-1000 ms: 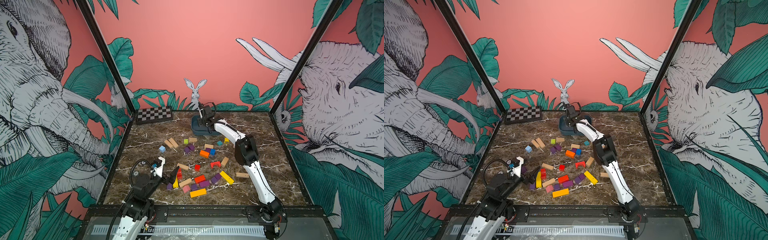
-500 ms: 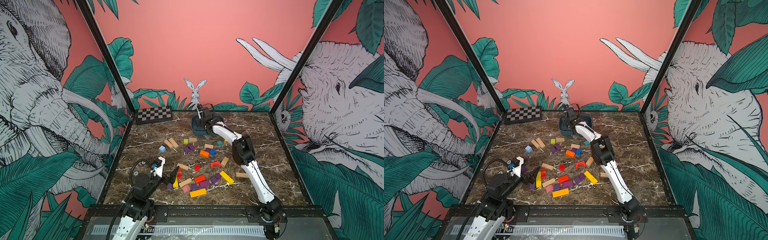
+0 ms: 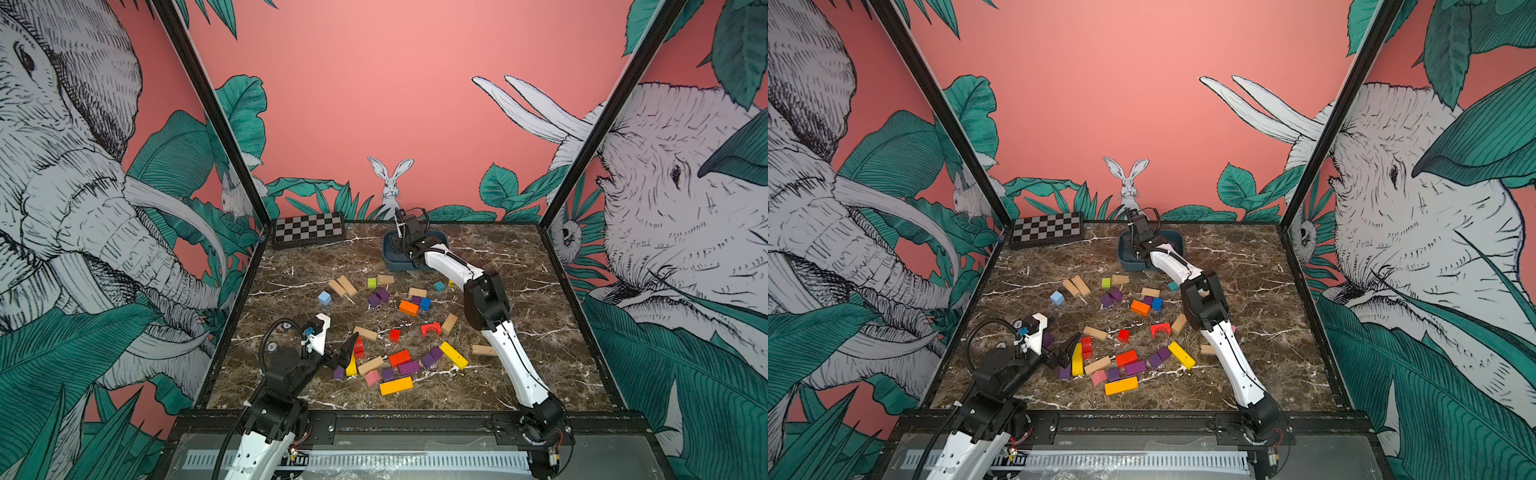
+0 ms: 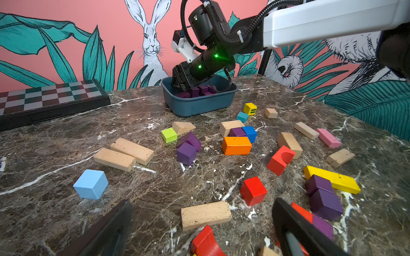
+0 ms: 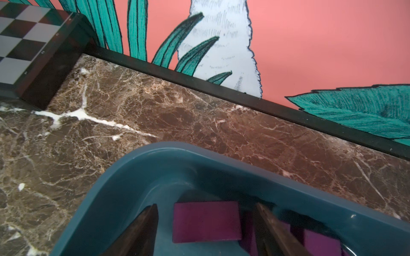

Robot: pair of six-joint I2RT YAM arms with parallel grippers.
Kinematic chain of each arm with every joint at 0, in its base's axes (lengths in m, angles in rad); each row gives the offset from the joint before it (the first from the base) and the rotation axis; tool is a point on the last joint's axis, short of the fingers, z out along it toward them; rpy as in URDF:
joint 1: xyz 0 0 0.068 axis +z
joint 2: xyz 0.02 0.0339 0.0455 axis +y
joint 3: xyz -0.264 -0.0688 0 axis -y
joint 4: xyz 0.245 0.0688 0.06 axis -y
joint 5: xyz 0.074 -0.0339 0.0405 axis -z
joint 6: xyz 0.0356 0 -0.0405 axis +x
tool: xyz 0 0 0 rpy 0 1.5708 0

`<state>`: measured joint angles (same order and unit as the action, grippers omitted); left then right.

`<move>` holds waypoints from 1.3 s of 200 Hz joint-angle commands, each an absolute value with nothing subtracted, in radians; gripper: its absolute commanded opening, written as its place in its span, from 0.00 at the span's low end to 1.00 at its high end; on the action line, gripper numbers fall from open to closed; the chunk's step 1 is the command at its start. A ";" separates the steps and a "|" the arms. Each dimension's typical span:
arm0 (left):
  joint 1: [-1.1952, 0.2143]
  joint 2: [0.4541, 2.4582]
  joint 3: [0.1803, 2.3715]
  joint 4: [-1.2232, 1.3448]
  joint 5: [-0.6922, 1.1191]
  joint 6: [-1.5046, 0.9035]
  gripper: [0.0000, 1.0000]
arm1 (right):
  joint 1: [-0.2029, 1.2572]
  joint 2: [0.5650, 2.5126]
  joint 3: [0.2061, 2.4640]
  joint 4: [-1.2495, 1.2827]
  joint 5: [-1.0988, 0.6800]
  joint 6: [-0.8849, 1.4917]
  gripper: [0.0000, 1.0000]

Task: Pick purple bricks into the storage bin
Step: Place the building block in the storage box, then adjust the building block at the center of the board.

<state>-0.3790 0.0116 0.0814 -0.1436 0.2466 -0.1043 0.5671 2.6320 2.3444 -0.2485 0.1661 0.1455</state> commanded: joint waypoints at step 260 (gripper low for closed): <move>-0.382 0.005 0.066 -0.109 0.263 -0.109 0.99 | 0.957 1.378 0.968 -0.470 0.295 0.183 0.75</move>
